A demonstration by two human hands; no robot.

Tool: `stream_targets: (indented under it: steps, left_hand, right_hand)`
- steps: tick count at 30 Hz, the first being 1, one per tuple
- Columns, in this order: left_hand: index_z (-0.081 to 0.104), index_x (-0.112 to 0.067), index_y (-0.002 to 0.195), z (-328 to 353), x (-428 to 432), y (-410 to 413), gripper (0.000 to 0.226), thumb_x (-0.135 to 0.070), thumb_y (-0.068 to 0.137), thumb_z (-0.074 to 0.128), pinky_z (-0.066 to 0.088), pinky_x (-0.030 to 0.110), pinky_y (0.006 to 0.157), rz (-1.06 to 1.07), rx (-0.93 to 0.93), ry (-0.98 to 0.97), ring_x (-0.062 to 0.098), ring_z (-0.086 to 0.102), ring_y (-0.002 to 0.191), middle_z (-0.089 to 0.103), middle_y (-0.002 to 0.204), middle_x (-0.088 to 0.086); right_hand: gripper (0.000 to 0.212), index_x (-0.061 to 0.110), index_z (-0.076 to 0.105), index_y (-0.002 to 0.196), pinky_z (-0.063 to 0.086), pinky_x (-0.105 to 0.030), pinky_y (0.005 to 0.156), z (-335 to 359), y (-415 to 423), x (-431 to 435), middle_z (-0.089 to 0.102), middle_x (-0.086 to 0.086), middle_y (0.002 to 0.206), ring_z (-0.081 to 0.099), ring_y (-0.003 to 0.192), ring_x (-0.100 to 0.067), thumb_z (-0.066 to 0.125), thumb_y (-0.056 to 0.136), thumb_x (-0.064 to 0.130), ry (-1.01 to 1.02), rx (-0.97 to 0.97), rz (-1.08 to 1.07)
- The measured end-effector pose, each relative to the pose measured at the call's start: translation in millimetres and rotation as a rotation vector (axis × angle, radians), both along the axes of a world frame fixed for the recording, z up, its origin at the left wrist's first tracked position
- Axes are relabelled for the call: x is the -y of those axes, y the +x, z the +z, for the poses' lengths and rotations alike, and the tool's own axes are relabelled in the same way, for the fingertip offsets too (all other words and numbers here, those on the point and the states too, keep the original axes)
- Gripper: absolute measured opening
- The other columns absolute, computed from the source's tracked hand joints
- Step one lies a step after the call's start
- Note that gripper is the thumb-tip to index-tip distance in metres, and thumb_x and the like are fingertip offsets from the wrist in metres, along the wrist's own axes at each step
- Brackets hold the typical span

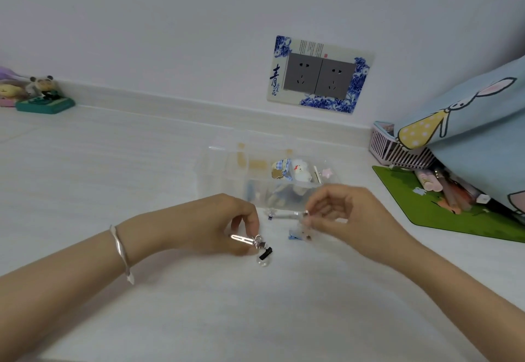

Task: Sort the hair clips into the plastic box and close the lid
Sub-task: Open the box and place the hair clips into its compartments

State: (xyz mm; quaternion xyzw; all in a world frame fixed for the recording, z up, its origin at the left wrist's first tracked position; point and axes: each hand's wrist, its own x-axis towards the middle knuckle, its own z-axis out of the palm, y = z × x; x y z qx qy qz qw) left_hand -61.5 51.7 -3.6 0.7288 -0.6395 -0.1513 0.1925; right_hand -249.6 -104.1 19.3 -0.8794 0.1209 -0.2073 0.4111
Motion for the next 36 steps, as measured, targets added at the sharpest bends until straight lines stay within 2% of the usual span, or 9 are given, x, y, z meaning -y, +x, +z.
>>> stream_targets:
  steps: [5,8,11,14,17,20,25,31,36]
  left_hand:
    - [0.066,-0.027,0.083,-0.2,3.9,1.6,0.009,-0.032,0.078,0.072,0.036,0.009,0.053,-0.021,-0.121,-0.042,0.001,0.049,0.060,0.062,0.070,-0.016]
    - [0.071,-0.023,0.081,-1.5,6.1,5.4,0.007,-0.029,0.078,0.073,0.037,0.010,0.054,0.010,-0.180,-0.107,0.002,0.052,0.058,0.065,0.065,-0.015]
    - [0.075,-0.019,0.081,4.8,6.2,11.4,0.004,-0.022,0.078,0.074,0.040,0.010,0.057,0.076,-0.286,-0.229,-0.001,0.057,0.057,0.068,0.061,-0.016]
    - [0.076,-0.013,0.081,12.1,5.1,16.8,0.006,-0.017,0.079,0.073,0.047,0.014,0.056,0.139,-0.431,-0.329,0.002,0.058,0.055,0.074,0.069,-0.002]
    - [0.076,-0.013,0.080,15.8,4.4,21.3,0.004,-0.014,0.079,0.071,0.050,0.018,0.054,0.221,-0.543,-0.398,0.006,0.058,0.051,0.075,0.071,0.001]
    - [0.075,-0.011,0.083,18.8,4.3,25.2,0.007,-0.011,0.081,0.068,0.051,0.019,0.053,0.272,-0.636,-0.424,0.009,0.059,0.051,0.075,0.074,0.005]
    - [0.072,-0.006,0.089,30.6,10.2,29.3,0.010,-0.011,0.083,0.065,0.053,0.018,0.055,0.327,-0.749,-0.496,0.010,0.065,0.056,0.076,0.081,0.005]
    - [0.068,-0.007,0.082,39.5,28.5,34.7,0.010,-0.017,0.082,0.068,0.054,0.019,0.055,0.371,-0.725,-0.577,0.013,0.068,0.059,0.076,0.080,0.006]
    - [0.071,-0.020,0.084,28.4,38.6,36.8,0.009,-0.028,0.080,0.071,0.050,0.016,0.073,0.378,-0.423,-0.646,0.003,0.068,0.076,0.076,0.082,-0.005]
  right_hand:
    - [0.006,0.017,0.075,0.082,0.054,-0.020,0.071,38.8,49.0,13.2,0.074,0.002,0.079,0.068,0.071,-0.012,0.074,0.077,0.015,-0.071,0.200,-0.097]
    - [0.009,0.018,0.076,0.086,0.051,-0.023,0.072,46.7,86.2,30.0,0.074,0.006,0.081,0.066,0.078,-0.013,0.071,0.082,0.023,-0.247,0.075,-0.076]
    - [0.012,0.018,0.077,0.088,0.045,-0.010,0.072,40.9,112.0,38.0,0.075,0.007,0.086,0.065,0.081,-0.006,0.070,0.082,0.027,-0.307,-0.110,0.035]
    - [0.011,0.023,0.077,0.086,0.052,-0.021,0.072,31.0,121.0,37.0,0.076,0.005,0.090,0.068,0.082,-0.013,0.070,0.082,0.030,-0.306,-0.230,0.104]
    - [0.015,0.021,0.076,0.087,0.049,-0.019,0.050,27.8,120.8,36.4,0.075,0.000,0.093,0.067,0.067,-0.015,0.068,0.084,0.032,-0.247,-0.218,0.087]
    - [0.019,0.022,0.076,0.091,0.048,-0.014,0.065,29.2,117.4,37.7,0.074,0.006,0.094,0.067,0.085,-0.010,0.062,0.088,0.034,-0.301,-0.132,0.026]
    - [0.025,0.016,0.072,0.096,0.051,-0.019,0.076,42.4,104.2,23.0,0.075,0.003,0.093,0.069,0.084,-0.009,0.052,0.093,0.031,0.060,0.059,0.085]
    - [0.017,0.015,0.072,0.094,0.057,-0.024,0.072,40.4,106.2,19.4,0.075,-0.002,0.087,0.072,0.077,-0.016,0.075,0.077,0.018,0.183,0.147,0.064]
    - [0.013,0.014,0.071,0.086,0.053,-0.014,0.072,37.5,109.4,25.7,0.073,-0.001,0.081,0.069,0.075,-0.005,0.076,0.075,0.011,0.218,0.251,0.024]
